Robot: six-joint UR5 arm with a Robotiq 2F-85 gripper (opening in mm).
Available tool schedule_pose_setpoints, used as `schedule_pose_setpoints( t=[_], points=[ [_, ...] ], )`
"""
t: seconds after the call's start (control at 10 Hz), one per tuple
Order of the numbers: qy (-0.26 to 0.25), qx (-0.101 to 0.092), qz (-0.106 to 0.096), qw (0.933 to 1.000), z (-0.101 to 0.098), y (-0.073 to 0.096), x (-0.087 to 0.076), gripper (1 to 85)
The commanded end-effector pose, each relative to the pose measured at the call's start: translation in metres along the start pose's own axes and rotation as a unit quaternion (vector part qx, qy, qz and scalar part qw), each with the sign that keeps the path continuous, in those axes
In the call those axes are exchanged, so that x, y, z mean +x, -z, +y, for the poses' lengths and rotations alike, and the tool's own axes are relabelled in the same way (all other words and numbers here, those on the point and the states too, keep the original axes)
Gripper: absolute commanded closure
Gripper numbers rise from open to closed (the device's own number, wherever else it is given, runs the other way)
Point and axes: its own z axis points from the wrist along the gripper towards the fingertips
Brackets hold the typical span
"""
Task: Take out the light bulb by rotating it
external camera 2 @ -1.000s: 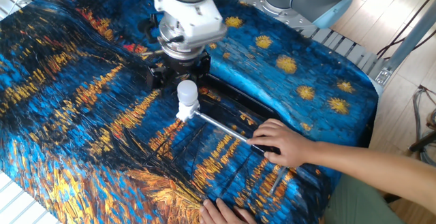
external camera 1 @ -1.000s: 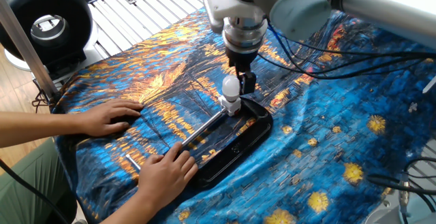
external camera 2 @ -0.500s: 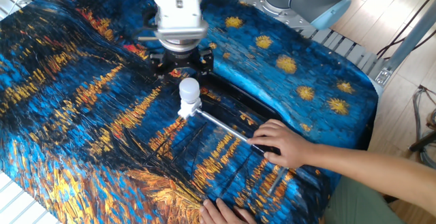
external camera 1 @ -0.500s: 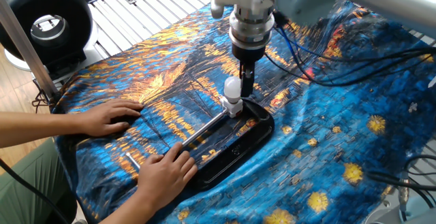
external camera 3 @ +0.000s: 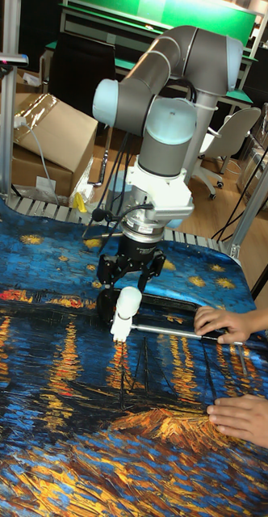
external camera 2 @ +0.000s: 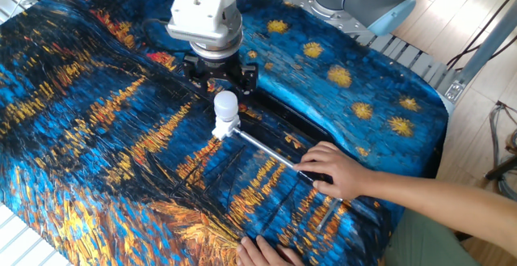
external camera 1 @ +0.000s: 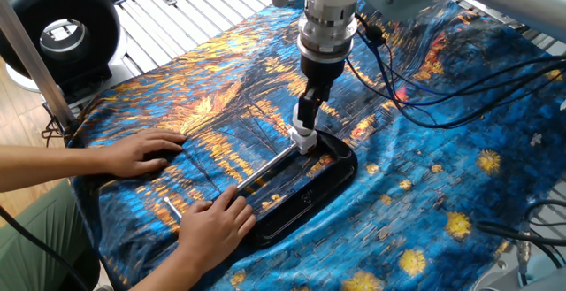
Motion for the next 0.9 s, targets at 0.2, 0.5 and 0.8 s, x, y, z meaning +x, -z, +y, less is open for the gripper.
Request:
schedule_pose_setpoints(
  t=[0.2, 0.5, 0.8],
  points=[
    [-0.107, -0.035, -0.004, 0.9936, 0.022, 0.003, -0.012, 15.0],
    [-0.13, -0.023, -0.005, 0.9912, 0.015, 0.001, -0.013, 21.3],
    [-0.147, -0.021, -0.007, 0.9889, 0.012, -0.001, -0.012, 24.3]
  ],
)
